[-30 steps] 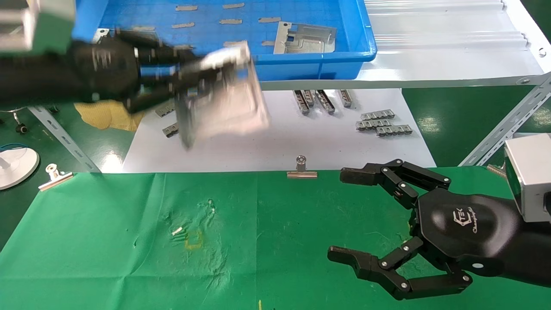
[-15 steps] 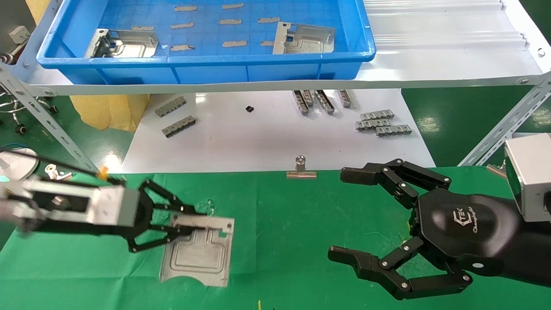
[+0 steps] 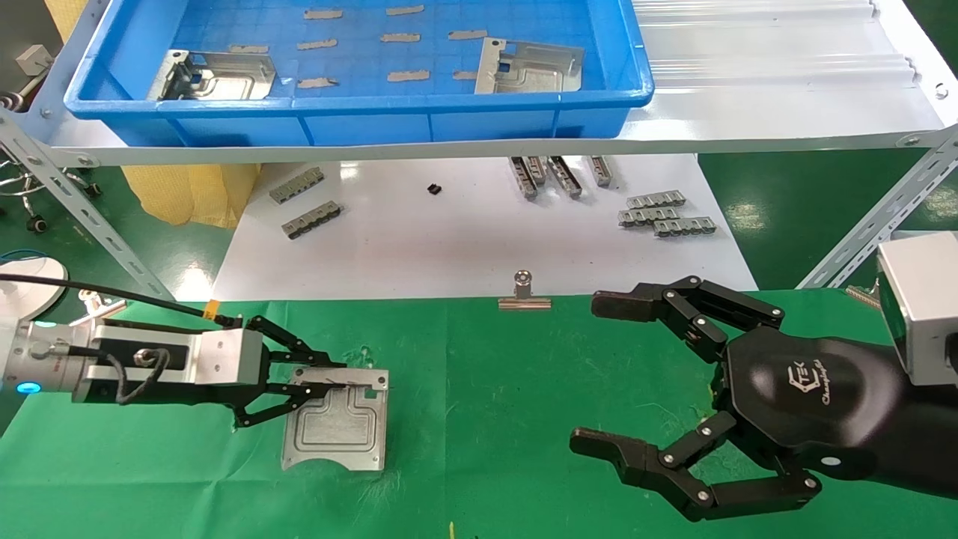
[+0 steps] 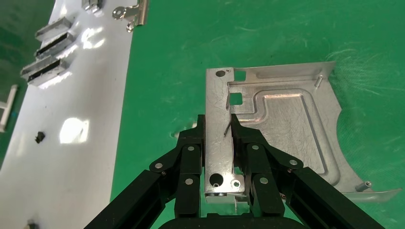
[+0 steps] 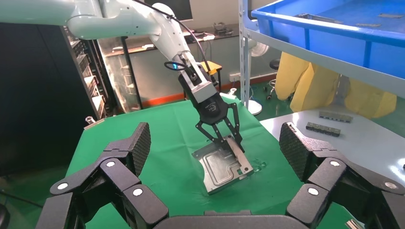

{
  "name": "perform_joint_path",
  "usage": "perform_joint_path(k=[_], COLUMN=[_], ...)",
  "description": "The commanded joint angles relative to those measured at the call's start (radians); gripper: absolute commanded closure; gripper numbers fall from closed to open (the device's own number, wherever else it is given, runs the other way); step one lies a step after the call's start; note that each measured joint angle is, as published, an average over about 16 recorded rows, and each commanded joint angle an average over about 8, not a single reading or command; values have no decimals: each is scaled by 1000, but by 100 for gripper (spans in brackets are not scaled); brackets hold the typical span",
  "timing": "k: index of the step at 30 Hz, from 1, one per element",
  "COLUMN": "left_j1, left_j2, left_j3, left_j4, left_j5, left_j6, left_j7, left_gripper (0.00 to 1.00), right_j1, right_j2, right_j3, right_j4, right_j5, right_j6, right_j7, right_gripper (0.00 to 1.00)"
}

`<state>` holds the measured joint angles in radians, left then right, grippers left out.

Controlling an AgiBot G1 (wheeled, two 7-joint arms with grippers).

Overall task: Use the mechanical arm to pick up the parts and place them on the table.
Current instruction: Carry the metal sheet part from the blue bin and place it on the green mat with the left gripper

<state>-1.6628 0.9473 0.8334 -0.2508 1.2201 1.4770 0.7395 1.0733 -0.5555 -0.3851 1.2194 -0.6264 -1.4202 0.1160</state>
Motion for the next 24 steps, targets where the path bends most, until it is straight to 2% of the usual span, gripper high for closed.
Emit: perform_joint_path(k=[1, 8, 13, 24], left_j1=[-3, -20, -16, 57], left_j2=[10, 24, 20, -17], left_j3=[2, -4, -26, -89], left_j4=[25, 109, 149, 161], left_j5=[4, -6, -44, -175], left_j6=[1, 16, 71, 126], left_j7=[21, 23, 15, -127], left_gripper=[0, 0, 0, 0], right_j1=[0, 0, 0, 0], right_j2=[0, 0, 0, 0], right_j3=[0, 0, 0, 0], right_j4=[0, 0, 0, 0], right_j5=[0, 0, 0, 0], right_j6=[0, 0, 0, 0], right_j7=[0, 0, 0, 0], right_gripper=[0, 0, 0, 0])
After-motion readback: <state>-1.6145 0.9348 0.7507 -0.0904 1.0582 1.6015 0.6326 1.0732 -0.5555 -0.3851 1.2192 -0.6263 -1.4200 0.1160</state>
